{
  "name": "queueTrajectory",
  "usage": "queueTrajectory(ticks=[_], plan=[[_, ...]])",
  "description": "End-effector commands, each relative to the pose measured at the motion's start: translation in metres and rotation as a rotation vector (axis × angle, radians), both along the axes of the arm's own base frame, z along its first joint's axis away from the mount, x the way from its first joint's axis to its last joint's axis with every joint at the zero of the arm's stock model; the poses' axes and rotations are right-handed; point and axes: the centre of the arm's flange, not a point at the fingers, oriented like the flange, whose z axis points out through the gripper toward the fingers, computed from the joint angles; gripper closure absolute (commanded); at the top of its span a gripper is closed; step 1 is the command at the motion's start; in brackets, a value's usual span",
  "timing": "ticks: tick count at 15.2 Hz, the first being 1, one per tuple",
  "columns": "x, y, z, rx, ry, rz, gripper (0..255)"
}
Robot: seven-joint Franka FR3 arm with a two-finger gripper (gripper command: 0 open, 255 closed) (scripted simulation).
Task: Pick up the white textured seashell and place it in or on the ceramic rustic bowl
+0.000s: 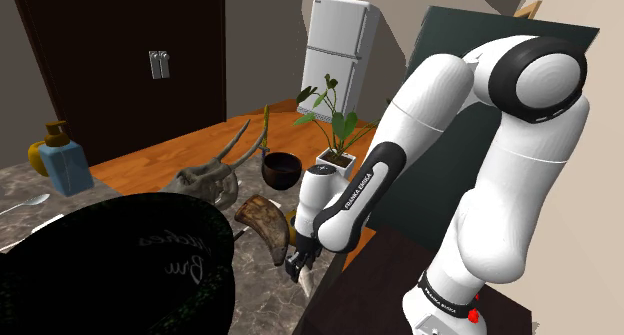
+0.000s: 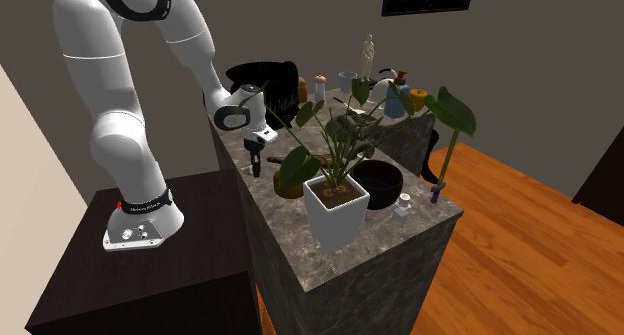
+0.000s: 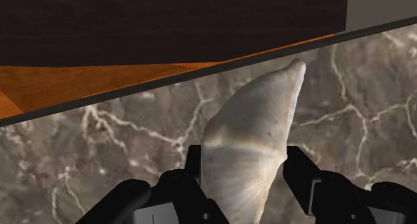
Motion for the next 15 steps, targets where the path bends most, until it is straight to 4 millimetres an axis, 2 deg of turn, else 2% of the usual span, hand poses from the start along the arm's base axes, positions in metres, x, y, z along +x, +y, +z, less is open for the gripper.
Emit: queueTrajectory(ticks=[1,3,15], plan=[[0.000,0.000,0.000,0.000,0.000,0.000,255],[0.000,0.000,0.000,0.000,0.000,0.000,255],[0.000,0.000,0.063,0.000,0.000,0.000,255]])
